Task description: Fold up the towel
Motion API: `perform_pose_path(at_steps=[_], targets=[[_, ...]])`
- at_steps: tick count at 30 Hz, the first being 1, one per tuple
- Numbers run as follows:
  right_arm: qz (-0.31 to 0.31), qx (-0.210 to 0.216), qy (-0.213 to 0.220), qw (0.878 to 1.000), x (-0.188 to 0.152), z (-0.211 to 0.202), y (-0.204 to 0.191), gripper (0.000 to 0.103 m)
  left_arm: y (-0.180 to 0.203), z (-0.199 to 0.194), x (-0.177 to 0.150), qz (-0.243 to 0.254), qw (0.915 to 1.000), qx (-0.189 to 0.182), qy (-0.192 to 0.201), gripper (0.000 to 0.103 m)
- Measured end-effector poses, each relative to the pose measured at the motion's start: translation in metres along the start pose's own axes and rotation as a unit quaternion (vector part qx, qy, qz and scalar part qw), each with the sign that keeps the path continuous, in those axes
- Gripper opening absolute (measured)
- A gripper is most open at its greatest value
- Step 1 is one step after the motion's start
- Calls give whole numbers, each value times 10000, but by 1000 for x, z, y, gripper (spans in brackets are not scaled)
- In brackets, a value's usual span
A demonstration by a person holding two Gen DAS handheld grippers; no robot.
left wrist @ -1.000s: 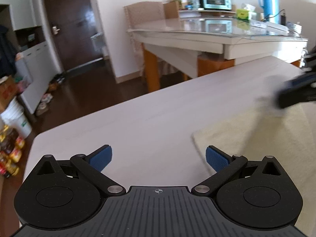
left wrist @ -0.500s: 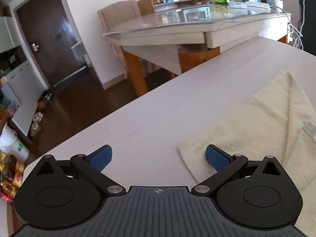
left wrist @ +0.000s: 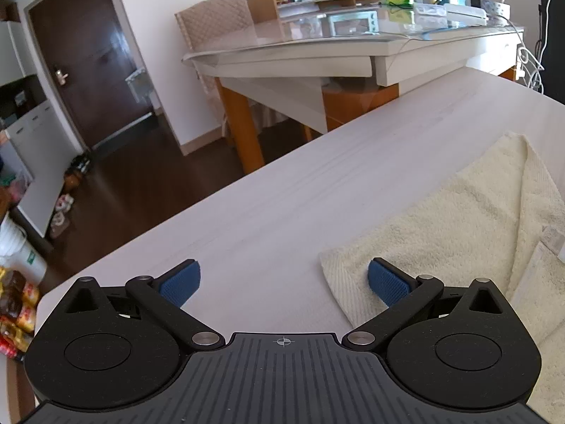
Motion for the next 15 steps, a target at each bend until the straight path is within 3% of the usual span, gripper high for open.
perform_pose_path(at_steps=[6, 7, 9, 15], targets=[[604, 565, -308, 9961, 7, 23, 18, 35, 4, 0, 3, 214, 9997, 55, -41, 103], [617, 616, -323, 9957, 8, 24, 18, 32, 5, 0, 3, 223, 9997, 61, -43, 103], [572, 625, -275, 9960, 9, 21, 15, 5, 5, 0, 3, 234, 9997, 73, -48, 103], [62, 733, 95, 9972, 2, -28, -5, 3, 5, 2, 4, 205, 9996, 174, -62, 103]])
Point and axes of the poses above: each gripper's, at about its wrist camera, not at the fingertips, and z roughly the way its jaws point, y to its right, x to its top, the point moved 1 cm from there along z, roughly the way its jaws point, and after that the axes turned 9 degrees about -x, right-handed, at the moved point
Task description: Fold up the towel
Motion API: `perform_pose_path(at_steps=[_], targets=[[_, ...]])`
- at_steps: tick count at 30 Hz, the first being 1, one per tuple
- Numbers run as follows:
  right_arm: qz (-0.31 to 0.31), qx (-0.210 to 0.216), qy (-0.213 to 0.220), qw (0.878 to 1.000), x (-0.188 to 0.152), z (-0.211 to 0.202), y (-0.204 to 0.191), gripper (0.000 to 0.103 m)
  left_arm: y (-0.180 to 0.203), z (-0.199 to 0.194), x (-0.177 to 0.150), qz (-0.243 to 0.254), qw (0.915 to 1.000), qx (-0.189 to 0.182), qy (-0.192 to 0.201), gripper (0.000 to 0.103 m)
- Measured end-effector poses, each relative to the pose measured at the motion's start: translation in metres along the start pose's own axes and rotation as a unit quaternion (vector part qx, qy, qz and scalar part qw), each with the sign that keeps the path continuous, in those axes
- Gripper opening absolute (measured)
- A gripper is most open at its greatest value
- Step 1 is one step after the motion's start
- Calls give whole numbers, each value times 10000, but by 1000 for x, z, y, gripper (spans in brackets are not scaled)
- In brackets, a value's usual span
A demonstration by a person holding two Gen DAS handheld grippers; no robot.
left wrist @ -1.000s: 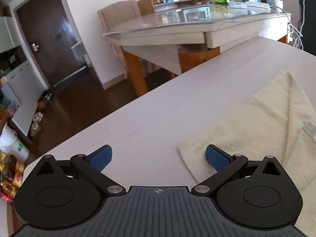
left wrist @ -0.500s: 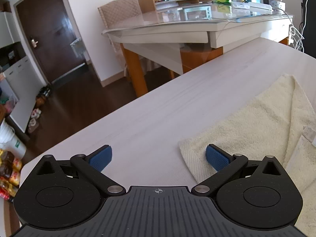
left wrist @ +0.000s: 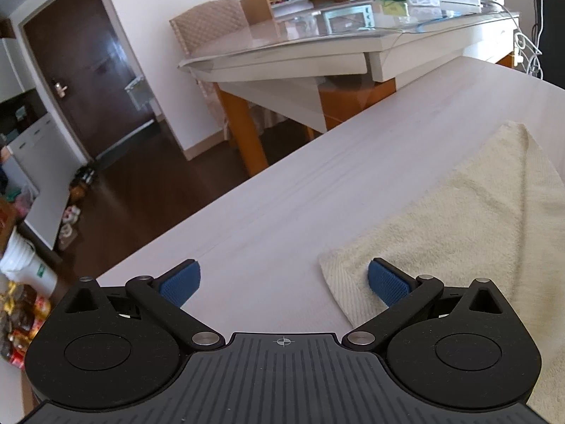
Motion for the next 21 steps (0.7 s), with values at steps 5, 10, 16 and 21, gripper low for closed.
perform_pose_path(at_steps=[5, 10, 16, 21], targets=[[-699, -188, 3, 9974, -24, -46, -26, 3, -3, 4, 3, -42, 10000, 66, -8, 103], [-774, -639, -260, 9946, -60, -81, -37, 3, -1, 4, 5, 29, 9998, 181, -51, 103], [-651, -814, -218, 9943, -81, -92, -43, 4, 3, -2, 4, 3, 9998, 195, 15, 103], [-672, -850, -162, 9940, -89, -87, -42, 4, 10, -44, -9, -73, 9994, -132, 320, 103]])
Point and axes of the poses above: each gripper's, at about its wrist camera, not at the fingertips, and z roughly the way its jaws point, y to its right, x to its top, the point moved 1 cm from there along z, roughly the way its jaws point, and after that the axes turned 9 degrees about -x, right-handed, at the moved point
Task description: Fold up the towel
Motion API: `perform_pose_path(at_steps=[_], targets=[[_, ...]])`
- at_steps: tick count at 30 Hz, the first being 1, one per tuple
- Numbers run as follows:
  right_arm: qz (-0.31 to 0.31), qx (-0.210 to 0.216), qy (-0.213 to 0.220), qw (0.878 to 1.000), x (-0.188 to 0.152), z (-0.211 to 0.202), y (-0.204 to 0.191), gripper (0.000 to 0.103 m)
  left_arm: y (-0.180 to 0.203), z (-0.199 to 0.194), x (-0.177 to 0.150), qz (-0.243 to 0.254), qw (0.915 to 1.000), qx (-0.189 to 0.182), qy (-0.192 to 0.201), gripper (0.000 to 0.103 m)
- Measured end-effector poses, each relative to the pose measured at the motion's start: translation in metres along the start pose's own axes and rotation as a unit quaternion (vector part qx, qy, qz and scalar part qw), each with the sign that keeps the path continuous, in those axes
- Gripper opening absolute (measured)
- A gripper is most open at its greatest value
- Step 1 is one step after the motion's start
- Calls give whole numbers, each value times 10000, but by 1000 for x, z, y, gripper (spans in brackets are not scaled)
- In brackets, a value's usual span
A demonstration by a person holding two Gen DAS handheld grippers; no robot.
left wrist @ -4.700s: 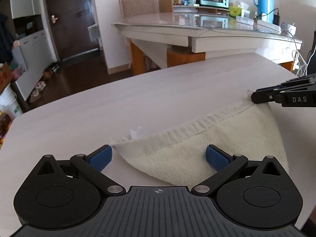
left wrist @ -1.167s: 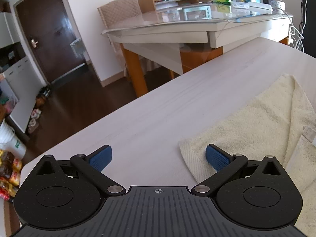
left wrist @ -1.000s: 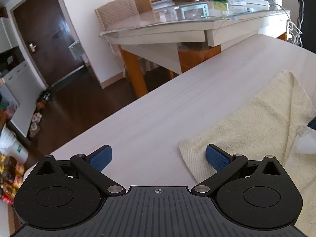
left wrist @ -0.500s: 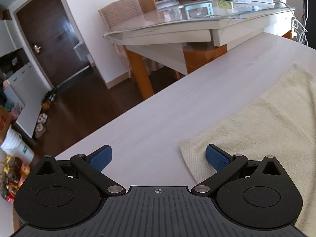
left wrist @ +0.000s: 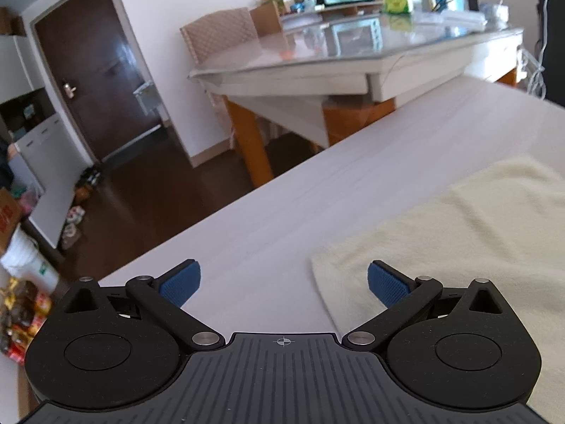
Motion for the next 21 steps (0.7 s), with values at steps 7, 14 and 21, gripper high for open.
perform_pose_path(at_steps=[7, 14, 21], targets=[[-70, -90, 91, 9999, -7, 8, 4, 4, 29, -76, -39, 318, 9962, -790, 180, 103], [-90, -264, 296, 9992, -3, -3, 25, 4, 66, -118, -80, 1092, 9873, -1133, 224, 103], [173, -477, 445, 9977, -5, -18, 46, 4, 116, -130, -107, 1972, 9666, -1636, 24, 78]])
Point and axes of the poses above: each gripper's, at about its wrist camera, not at the fingertips, and z roughly the way its jaws point, y to its right, x to its top, the point moved 1 cm from there along z, roughly the way its jaws point, and after that the axes turned 9 degrees about -x, right-handed, at the moved point
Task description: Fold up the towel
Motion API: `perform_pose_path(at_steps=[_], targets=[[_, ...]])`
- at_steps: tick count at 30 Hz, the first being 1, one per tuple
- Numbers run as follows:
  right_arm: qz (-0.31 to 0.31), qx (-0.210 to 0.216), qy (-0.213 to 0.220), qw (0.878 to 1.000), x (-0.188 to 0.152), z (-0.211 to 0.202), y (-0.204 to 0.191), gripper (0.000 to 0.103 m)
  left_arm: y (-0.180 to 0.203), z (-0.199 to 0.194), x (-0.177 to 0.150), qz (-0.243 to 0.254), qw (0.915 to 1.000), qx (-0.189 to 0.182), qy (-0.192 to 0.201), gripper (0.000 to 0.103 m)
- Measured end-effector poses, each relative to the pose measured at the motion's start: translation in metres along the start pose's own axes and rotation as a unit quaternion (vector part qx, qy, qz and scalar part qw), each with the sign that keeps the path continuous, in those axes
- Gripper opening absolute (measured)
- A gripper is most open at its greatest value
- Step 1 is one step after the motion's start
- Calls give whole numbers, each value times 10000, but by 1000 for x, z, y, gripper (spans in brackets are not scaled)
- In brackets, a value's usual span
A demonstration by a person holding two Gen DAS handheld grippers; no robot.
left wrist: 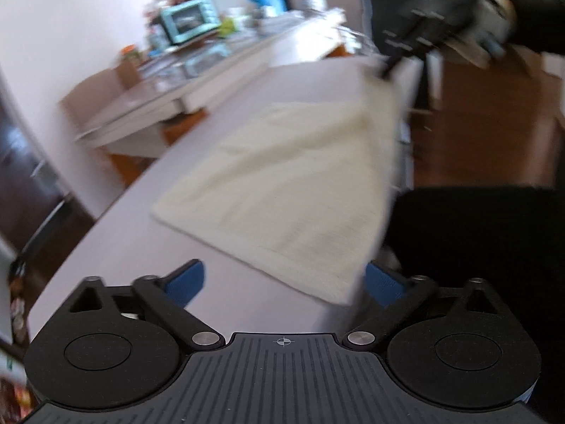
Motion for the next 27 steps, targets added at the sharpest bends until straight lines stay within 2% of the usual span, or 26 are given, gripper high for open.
perform_pose_path(at_steps=[1, 4, 6, 8, 10, 11, 12, 13, 20, 23, 25, 27], targets=[[23, -28, 12, 10000, -1, -1, 0, 4, 7, 3, 1, 120, 9999, -83, -62, 66], [76, -68, 52, 9999, -2, -3, 0, 4, 19, 12, 1, 397, 9990, -138, -175, 67], [88, -86, 62, 9999, -3, -5, -1, 4, 24, 16, 1, 574, 9980, -186, -209, 62], [103, -116, 78, 9998, -4, -6, -1, 4, 28, 18, 2, 762, 9964, -236, -278, 43], [155, -141, 93, 9997, -5, -7, 1, 4, 31, 20, 2, 952, 9945, -255, -360, 33], [183, -137, 99, 9997, -6, -8, 2, 4, 32, 20, 3, 1067, 9933, -204, -388, 23], [202, -134, 101, 9997, -7, -8, 2, 4, 32, 21, 3, 1169, 9921, -163, -415, 18], [210, -140, 99, 9996, -7, -9, 2, 4, 31, 20, 6, 1216, 9915, -157, -433, 6], [121, -58, 106, 9999, -11, -8, 0, 4, 12, 13, 24, 709, 9964, -248, -387, 6], [83, 15, 191, 9998, -11, -12, 1, 4, 1, 7, 30, 497, 9971, -474, -336, 6], [212, 130, 350, 9991, -9, -16, 6, 4, -12, 0, 36, 280, 9961, -808, -217, 6], [420, 169, 488, 9978, -8, -19, 14, 4, -30, -5, 41, -62, 9960, -890, -64, 6]])
Point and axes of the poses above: each gripper's, at about its wrist camera, not at the fingertips, and z roughly the way its jaws point, y to its right, x to its top, the point moved 1 cm from there along z, roughly the way its jaws point, and after that the axes turned 9 degrees about -x, right-handed, at the moved point
